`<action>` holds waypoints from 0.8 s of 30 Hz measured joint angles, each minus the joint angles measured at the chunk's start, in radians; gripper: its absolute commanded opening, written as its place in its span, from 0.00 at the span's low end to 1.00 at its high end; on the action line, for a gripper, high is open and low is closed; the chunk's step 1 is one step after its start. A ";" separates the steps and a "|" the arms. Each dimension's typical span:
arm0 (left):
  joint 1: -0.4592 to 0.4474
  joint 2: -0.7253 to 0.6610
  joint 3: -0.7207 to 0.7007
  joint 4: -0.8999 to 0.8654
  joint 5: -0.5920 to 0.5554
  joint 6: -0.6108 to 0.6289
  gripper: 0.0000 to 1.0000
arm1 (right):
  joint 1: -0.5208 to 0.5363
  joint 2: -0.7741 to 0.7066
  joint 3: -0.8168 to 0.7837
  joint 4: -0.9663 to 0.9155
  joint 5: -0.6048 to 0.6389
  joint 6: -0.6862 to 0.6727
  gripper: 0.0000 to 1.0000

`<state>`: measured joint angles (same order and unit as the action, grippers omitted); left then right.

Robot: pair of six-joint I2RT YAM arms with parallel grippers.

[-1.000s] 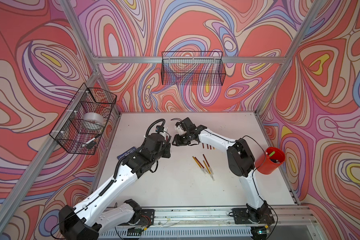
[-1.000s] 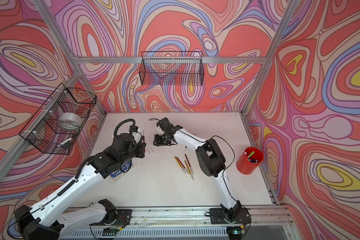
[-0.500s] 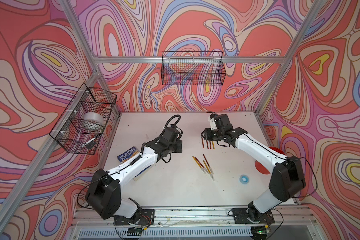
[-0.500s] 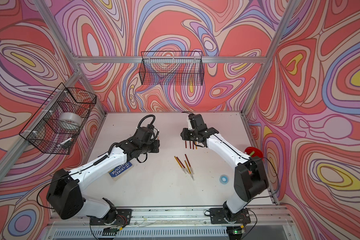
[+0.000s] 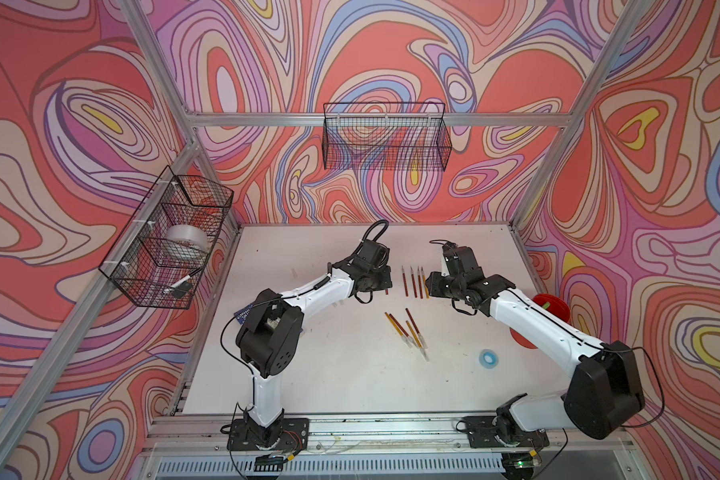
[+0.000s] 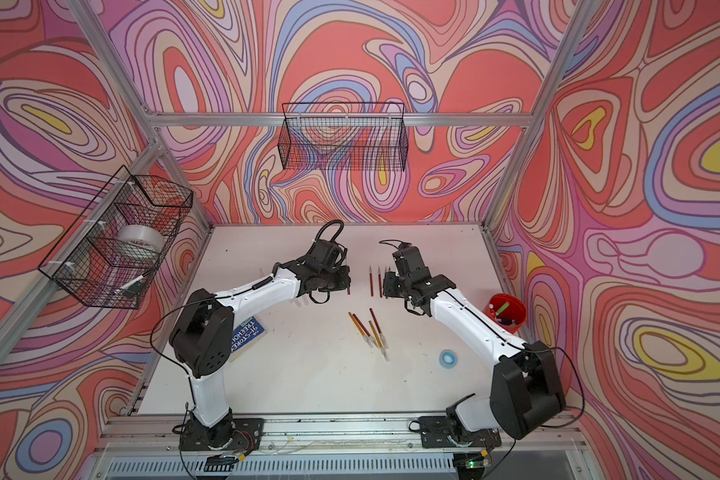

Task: Remove protective caps from carving knives
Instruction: Place the carving knife at the center of the board.

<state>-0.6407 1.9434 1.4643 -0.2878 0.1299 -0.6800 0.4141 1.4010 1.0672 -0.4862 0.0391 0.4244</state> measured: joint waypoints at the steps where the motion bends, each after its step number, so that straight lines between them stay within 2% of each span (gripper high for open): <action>1: -0.002 0.020 0.017 0.000 0.005 -0.005 0.00 | -0.002 -0.006 -0.003 0.000 0.006 -0.001 0.36; 13: -0.013 0.220 0.199 -0.022 0.054 -0.039 0.00 | -0.007 -0.031 -0.042 -0.004 0.041 -0.009 0.37; 24: -0.014 0.344 0.305 -0.071 0.058 -0.048 0.00 | -0.010 -0.042 -0.054 -0.008 0.055 -0.019 0.38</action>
<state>-0.6548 2.2875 1.7695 -0.3588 0.1875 -0.7280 0.4046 1.3590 1.0130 -0.4938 0.0937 0.4053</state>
